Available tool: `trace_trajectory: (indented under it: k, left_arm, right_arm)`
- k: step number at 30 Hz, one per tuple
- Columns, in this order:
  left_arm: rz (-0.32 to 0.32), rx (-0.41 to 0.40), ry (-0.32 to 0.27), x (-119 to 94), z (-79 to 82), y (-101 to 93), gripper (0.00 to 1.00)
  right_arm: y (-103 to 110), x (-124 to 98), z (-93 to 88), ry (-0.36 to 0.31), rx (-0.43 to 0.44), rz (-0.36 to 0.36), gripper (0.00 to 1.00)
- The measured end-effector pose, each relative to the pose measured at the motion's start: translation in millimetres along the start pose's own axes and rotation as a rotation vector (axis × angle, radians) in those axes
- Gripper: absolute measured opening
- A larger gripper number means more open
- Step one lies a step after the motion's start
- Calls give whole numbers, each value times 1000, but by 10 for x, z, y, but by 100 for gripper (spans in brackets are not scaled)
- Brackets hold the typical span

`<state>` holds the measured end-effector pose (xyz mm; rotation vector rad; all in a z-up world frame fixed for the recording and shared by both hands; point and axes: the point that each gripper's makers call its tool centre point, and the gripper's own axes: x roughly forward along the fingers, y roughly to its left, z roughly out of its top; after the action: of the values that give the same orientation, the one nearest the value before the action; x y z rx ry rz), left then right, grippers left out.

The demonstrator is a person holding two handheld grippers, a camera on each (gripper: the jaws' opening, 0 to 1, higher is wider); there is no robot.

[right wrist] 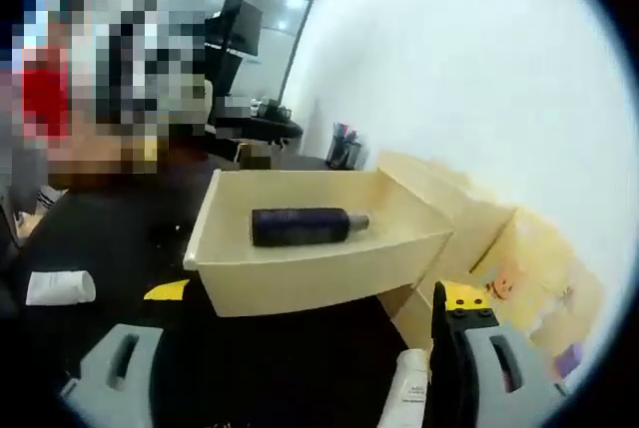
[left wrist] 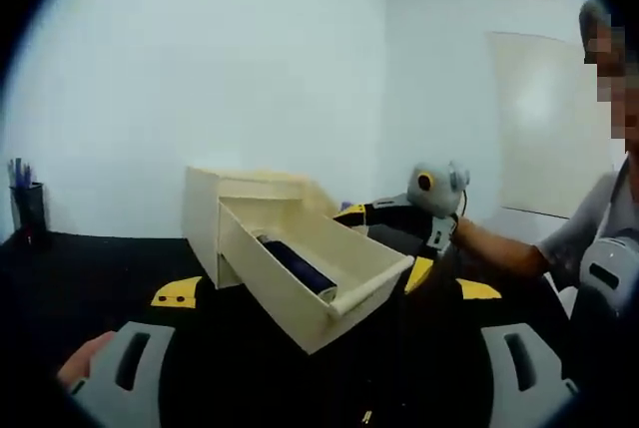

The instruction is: Open the drawer, pick up the cosmetic bottles from the table one by one, place them into the drawer, release the gripper, close the drawer, and move the gripper away

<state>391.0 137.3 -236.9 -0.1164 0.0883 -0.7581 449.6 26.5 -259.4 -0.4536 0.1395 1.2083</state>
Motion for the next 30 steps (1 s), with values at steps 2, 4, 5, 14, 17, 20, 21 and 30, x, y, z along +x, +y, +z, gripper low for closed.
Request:
trace_trajectory:
  k: [2,4,5,14,17,20,21,30]
  left_arm:
    - [3,1,5,4,-9,7,94]
    - [1,-3,8,10,-19,7,94]
    - [0,-4,11,12,-26,4,94]
    - [-11,10,21,5,-29,-60,92]
    - [-6,13,26,-2,-44,-47,92]
    - [-1,8,26,-10,-53,-33,91]
    - [1,10,28,-12,-58,-28,91]
    - [8,16,40,-23,-91,-7,90]
  right_arm:
    - [-3,8,-21,-3,14,4,93]
    - [-17,12,-17,-19,31,2,93]
    - [-34,12,-9,-27,42,-2,93]
    - [-28,5,32,-72,75,7,93]
    - [-31,-1,44,-81,79,3,93]
    - [-29,1,54,-86,81,1,93]
    - [-30,-3,70,-95,80,-2,93]
    - [-186,-35,102,-132,117,-59,93]
